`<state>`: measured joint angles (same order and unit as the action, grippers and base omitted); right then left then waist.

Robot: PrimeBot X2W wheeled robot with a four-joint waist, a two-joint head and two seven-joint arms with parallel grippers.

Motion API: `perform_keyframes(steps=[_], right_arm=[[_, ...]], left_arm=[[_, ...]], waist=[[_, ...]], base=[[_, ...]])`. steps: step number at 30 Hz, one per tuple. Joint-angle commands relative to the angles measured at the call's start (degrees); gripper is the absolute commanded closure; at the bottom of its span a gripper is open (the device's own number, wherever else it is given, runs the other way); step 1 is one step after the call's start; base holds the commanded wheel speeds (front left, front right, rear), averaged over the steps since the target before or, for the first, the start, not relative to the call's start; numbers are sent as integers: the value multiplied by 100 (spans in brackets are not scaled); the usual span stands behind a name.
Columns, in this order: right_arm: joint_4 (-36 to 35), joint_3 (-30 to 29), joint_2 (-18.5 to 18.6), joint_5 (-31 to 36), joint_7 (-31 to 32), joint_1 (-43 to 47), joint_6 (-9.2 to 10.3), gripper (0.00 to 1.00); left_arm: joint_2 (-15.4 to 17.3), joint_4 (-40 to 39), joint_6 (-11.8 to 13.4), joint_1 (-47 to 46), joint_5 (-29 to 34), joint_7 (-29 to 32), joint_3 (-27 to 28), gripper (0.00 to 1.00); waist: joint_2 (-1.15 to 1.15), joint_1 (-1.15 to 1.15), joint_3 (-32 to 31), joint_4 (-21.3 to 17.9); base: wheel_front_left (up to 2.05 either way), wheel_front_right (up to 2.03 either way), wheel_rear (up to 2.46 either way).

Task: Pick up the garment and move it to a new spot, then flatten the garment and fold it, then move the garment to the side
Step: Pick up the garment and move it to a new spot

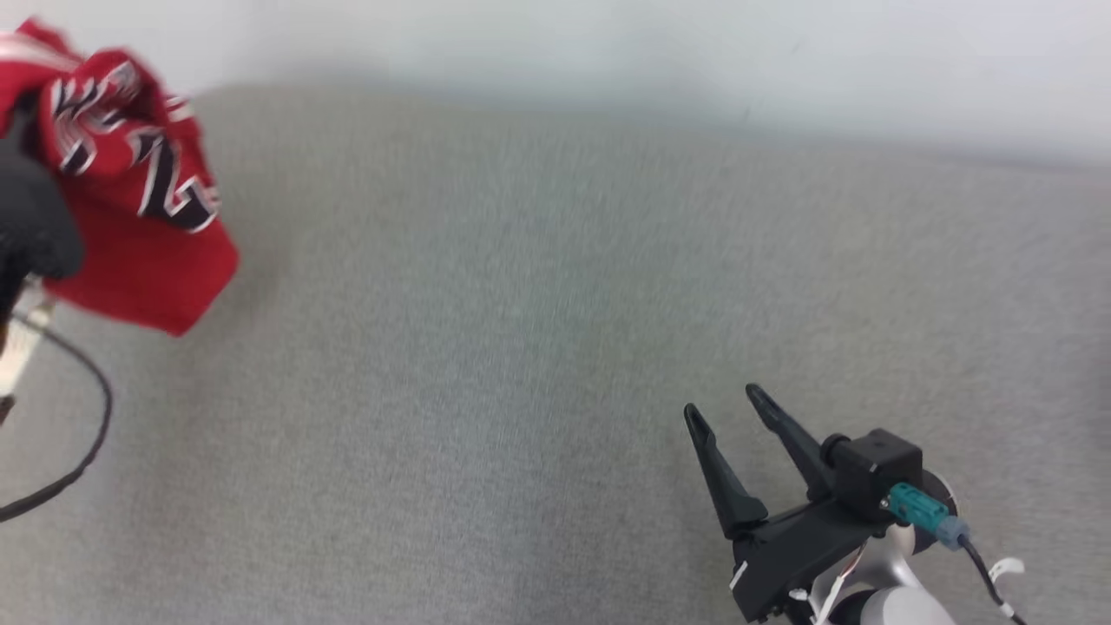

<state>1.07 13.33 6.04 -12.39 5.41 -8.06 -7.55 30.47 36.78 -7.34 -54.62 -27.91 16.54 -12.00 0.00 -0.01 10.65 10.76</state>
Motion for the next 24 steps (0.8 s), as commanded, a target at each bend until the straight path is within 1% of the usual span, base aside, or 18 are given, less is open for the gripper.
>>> perform_keyframes(steps=[1,2,3,7,9,12,13,14,16,17,18,19,20,22,23,24], right_arm=[[99,-14,-61,-29,-82,131,14,0],[138,-24,-84,-27,-113,157,14,0],[138,-24,-84,-27,-113,157,14,0],[217,-135,-126,46,-155,255,14,0],[181,-233,-131,89,-116,313,14,0],[94,-261,-139,153,-63,368,14,0],[41,-313,-138,158,-40,371,14,0],[23,-322,-136,172,-19,366,14,0],[-26,-350,-125,192,0,396,14,0],[-62,-324,-101,194,22,382,14,0],[-117,-296,-104,189,46,379,14,0],[-132,-312,-107,172,51,383,14,0],[-153,-257,-103,149,85,359,14,0],[-149,-247,-103,125,66,347,14,0],[-144,-230,-108,105,50,346,14,0],[-134,-216,-120,78,13,343,14,0]], left_arm=[[-24,-355,-8,-63,-61,17,-81,100],[-34,-543,-8,-22,-104,20,-131,100],[-34,-543,-8,-22,-104,20,-131,100],[-32,-1362,-11,238,-211,18,-330,100],[-134,-1724,11,372,-240,-12,-373,100],[-202,-2228,153,659,-250,-56,-378,100],[-249,-2525,217,841,-198,-94,-445,100],[-235,-2692,224,917,-110,-133,-519,100],[-370,-2878,308,1078,-107,-187,-606,100],[-468,-3035,388,1206,-90,-212,-680,100],[-655,-3223,499,1351,-106,-278,-770,100],[-738,-3270,506,1406,-132,-290,-835,100],[-945,-3359,605,1677,-176,-365,-957,100],[-1007,-3318,671,1833,-185,-421,-999,100],[-1092,-3212,722,2036,-200,-495,-1042,100],[-1281,-2708,688,2505,-242,-673,-1268,100]], waist=[[0,1,-770,-290],[0,1,-860,-372],[0,1,-860,-372],[0,1,-1126,-783],[0,1,-1168,-1002],[0,1,-1202,-1442],[0,1,-1194,-1728],[0,1,-1179,-1869],[0,1,-1153,-2123],[0,1,-1112,-2395],[0,1,-1032,-2743],[0,1,-1002,-2838],[0,1,-858,-3196],[0,1,-777,-3313],[0,1,-705,-3390],[0,1,-521,-3404]], base=[[0,0,0],[0,0,0],[0,0,0],[0,0,0],[0,0,0],[0,0,0],[0,0,0],[0,0,0],[0,0,0],[0,0,0],[0,0,0],[0,0,0],[0,0,0],[0,0,0],[0,0,0],[0,0,0]])
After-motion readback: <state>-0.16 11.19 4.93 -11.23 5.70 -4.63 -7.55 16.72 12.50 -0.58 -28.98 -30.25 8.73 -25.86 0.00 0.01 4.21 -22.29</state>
